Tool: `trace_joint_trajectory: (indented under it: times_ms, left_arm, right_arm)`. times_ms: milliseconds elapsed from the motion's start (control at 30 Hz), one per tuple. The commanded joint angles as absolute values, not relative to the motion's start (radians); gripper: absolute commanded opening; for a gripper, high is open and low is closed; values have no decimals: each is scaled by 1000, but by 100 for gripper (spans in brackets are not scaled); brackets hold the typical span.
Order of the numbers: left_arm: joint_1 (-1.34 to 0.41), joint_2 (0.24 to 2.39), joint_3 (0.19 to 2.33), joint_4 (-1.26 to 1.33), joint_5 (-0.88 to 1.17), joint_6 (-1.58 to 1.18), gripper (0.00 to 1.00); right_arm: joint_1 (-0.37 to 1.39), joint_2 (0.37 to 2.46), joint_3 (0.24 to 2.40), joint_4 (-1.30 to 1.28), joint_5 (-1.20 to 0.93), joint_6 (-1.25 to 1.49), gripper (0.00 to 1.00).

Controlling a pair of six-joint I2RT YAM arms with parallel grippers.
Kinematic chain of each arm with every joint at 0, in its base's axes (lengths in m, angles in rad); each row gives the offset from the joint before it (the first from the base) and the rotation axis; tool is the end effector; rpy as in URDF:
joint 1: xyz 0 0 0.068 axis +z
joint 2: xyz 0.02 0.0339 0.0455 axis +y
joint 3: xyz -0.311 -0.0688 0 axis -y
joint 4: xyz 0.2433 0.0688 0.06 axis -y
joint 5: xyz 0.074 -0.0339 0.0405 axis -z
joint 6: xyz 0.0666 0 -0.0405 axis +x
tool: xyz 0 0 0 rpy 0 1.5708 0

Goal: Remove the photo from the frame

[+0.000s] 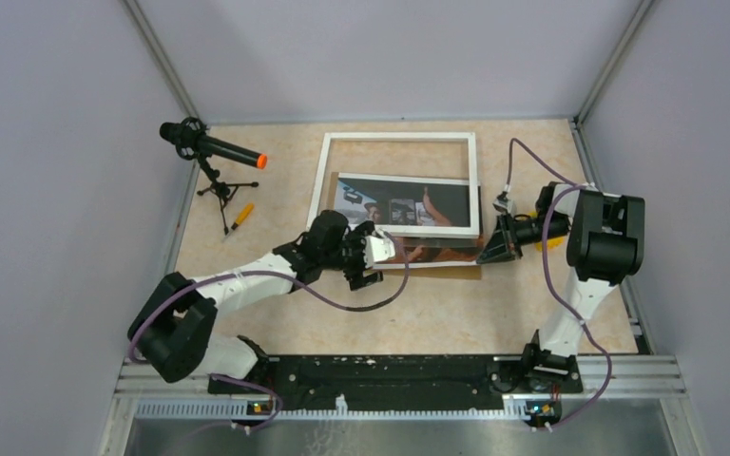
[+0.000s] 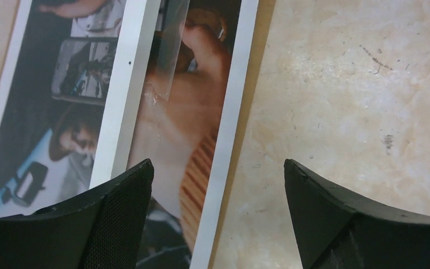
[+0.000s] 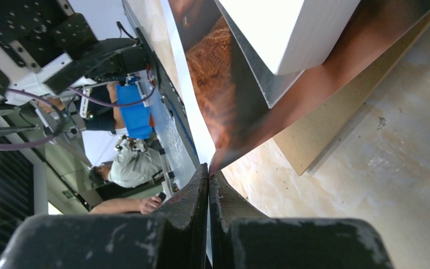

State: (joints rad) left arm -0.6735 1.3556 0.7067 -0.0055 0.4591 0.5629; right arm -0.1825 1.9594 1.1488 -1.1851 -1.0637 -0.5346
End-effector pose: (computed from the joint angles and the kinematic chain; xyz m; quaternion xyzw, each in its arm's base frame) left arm 0.2081 -0.2038 0.2367 0.5882 0.6534 -0.2276 0.4188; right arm 0.3106 0.0019 0.1694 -0.0423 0.8482 0.5280 0.0038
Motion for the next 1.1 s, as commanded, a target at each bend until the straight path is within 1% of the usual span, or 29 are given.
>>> trace_joint_trajectory:
  times_ms: [0,167,367,667,767,1067]
  left_arm:
    - [-737,1397,674,175,383,766,89]
    - [-794,1477,692,243,338,807,83]
    - [-834,1553,739,249,334,842,78]
    - [-867,1628,770,300,201,862,59]
    - [-876,1634,768,316,175,868,49]
    - [-914,1653,764,322,162,877,42]
  right_arm:
    - [-203,1924,1184,-1243,-1158,-615,0]
    - [-207,1921,1189,-1268,-1165,-643,0]
    - [-209,1923,1197,-1290,-1162,-669,0]
    - [-209,1933,1189,-1276,-1152,-659,0]
    - [-209,1939,1187,-1271,-1149,-652,0]
    - [-209,1950,1186,-1269,-1148,-650,0]
